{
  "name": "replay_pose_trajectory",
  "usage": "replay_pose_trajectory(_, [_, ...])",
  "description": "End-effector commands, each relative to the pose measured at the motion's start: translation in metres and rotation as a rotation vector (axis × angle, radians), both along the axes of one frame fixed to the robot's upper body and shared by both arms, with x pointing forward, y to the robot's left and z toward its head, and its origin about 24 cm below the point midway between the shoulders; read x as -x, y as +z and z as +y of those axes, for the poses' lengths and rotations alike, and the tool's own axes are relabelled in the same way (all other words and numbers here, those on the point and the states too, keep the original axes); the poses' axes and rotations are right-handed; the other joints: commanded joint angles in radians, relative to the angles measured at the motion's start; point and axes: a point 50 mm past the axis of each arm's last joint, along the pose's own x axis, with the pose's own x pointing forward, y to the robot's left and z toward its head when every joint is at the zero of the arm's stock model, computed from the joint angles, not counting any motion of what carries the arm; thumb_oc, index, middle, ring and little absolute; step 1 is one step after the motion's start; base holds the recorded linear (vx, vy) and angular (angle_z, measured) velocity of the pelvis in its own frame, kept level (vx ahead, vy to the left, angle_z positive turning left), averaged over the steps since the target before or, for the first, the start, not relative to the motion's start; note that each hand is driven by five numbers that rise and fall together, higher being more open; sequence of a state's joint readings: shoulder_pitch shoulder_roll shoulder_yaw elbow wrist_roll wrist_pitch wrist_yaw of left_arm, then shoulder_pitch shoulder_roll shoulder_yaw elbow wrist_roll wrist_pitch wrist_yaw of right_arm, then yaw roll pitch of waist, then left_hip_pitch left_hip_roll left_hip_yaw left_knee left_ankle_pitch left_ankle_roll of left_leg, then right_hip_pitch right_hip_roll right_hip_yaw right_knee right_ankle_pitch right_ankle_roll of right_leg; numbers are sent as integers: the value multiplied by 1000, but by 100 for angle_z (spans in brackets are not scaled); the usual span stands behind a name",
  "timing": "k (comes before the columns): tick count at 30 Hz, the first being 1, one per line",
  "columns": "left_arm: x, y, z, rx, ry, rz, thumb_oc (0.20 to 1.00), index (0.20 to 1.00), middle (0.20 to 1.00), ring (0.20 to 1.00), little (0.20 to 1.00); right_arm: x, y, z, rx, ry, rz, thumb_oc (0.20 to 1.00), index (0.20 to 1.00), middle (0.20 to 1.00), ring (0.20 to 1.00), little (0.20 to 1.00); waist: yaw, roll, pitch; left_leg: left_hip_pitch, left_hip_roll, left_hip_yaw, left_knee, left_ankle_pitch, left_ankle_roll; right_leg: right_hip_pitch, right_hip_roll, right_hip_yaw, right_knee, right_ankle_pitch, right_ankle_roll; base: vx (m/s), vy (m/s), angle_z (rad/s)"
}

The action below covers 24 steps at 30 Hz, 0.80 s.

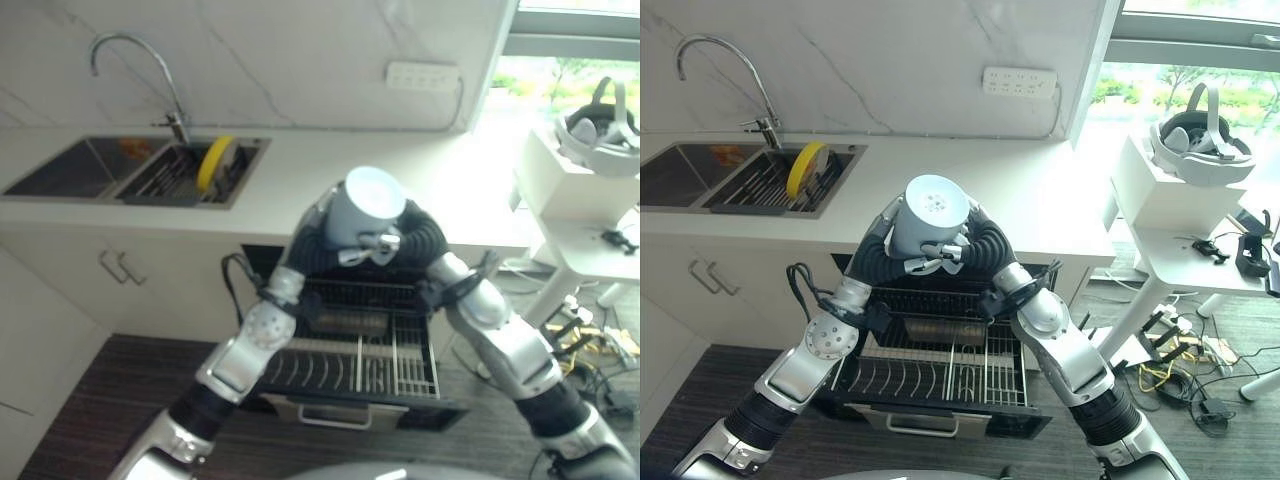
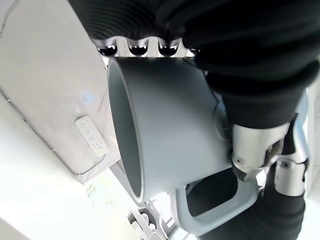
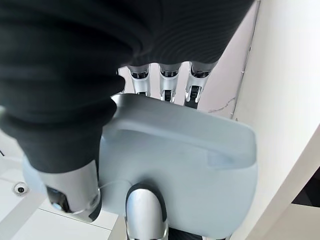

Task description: Place the dishes in the dishwasher.

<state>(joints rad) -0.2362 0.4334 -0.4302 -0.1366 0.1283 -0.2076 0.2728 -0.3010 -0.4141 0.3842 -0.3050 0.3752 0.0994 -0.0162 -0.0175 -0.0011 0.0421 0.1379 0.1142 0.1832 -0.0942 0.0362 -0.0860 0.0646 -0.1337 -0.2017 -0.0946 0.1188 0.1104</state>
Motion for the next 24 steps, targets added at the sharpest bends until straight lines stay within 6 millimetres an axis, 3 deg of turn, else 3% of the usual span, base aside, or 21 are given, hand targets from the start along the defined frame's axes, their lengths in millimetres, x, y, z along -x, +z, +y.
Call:
replay_pose_trajectory(1, [-6, 40, -15, 52, -148, -128, 200, 200, 200, 200, 200, 7, 50, 22, -5, 137, -271, 200, 200, 200, 200, 200, 13, -29, 11, 26, -20, 3, 7, -121, 31, 89, -49, -25, 7, -109, 69, 0, 0, 0])
replay_pose_trajectory(4, [-6, 40, -16, 97, -164, -114, 200, 200, 200, 200, 200, 7, 53, 22, -1, 132, -292, 200, 200, 200, 200, 200, 13, -28, 11, 25, -20, 4, 7, -121, 31, 88, -50, -25, 7, -107, 69, 0, 0, 0])
replay_pose_trajectory(5, [-6, 40, -16, 106, -168, -110, 244, 244, 244, 244, 244, 7, 52, 22, 1, 129, -292, 200, 200, 200, 200, 200, 13, -28, 11, 25, -20, 3, 7, -121, 31, 88, -50, -25, 7, -107, 69, 0, 0, 0])
replay_pose_trajectory(6, [-6, 41, -16, 136, -182, -93, 511, 511, 511, 511, 511, 7, 52, 21, 4, 123, -297, 200, 200, 200, 200, 200, 13, -28, 11, 25, -21, 3, 7, -121, 31, 88, -50, -27, 7, -107, 69, 0, 0, 0])
replay_pose_trajectory(7, [-6, 41, -16, 183, -200, -60, 1000, 1000, 1000, 1000, 1000, 7, 53, 21, 2, 121, -303, 200, 200, 200, 200, 200, 13, -28, 11, 24, -20, 4, 7, -120, 30, 88, -51, -28, 7, -106, 69, 0, 0, 0])
replay_pose_trajectory(15, [-6, 35, -16, 318, -284, 71, 1000, 1000, 1000, 1000, 1000, 7, 53, 16, -13, 83, -332, 200, 200, 200, 200, 200, 15, -24, 13, 21, -19, 4, 7, -117, 30, 86, -53, -33, 7, -104, 68, 0, 0, 0])
replay_pose_trajectory(24, [-14, -2, 7, 586, -191, 342, 1000, 1000, 1000, 1000, 1000, 2, 41, -3, 19, -42, -313, 200, 200, 200, 200, 200, 19, -21, 14, 21, -15, 4, 7, -114, 29, 86, -52, -41, 7, -107, 64, 0, 0, 0])
